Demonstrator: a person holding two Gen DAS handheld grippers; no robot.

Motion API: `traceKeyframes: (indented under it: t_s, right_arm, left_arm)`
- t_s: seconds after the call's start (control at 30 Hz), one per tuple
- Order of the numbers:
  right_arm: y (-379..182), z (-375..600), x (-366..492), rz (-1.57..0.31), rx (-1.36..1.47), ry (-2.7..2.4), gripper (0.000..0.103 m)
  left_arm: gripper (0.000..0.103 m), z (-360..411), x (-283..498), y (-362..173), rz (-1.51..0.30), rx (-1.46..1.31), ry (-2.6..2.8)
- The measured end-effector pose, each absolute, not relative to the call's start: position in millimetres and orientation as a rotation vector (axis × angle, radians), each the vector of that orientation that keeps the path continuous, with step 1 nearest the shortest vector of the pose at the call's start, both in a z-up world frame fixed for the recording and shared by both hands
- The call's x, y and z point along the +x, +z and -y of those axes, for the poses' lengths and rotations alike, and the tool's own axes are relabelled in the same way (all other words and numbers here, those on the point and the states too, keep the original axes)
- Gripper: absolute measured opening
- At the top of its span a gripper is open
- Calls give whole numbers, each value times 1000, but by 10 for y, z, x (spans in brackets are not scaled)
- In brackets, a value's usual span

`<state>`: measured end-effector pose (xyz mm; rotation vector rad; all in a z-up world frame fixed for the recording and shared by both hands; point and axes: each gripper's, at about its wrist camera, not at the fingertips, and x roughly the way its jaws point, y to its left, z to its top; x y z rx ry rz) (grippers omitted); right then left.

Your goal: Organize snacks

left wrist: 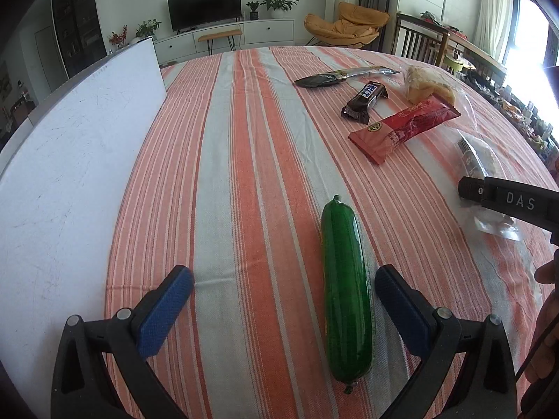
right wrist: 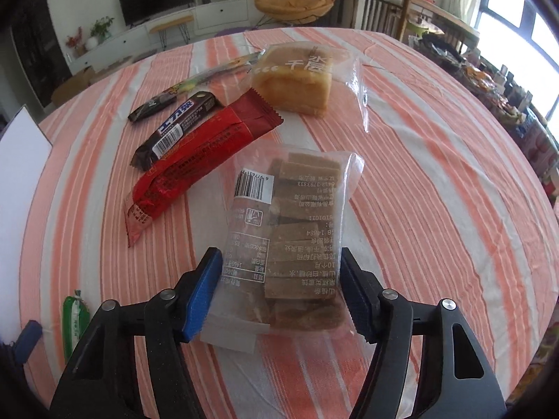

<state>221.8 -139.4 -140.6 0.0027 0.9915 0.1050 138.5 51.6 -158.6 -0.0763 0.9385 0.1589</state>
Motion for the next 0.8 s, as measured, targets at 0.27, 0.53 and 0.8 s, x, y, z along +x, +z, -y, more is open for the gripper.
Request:
traceKeyframes:
  t_s: [0.27,0.53,0.8]
  right_arm:
    - [-1447,1791,1702,-917,10,85,63]
    - [-1486,1754,1670,-889,-20,73,81]
    - [-1494,1759,1661,-888,-20,73,82]
  left_arm:
    - [103,-516,1385,-1587,-938,-76,159]
    - [103,-517,1383,-1586,-938,-76,158]
    - [103,-517,1384,-1587,-938,-76,158]
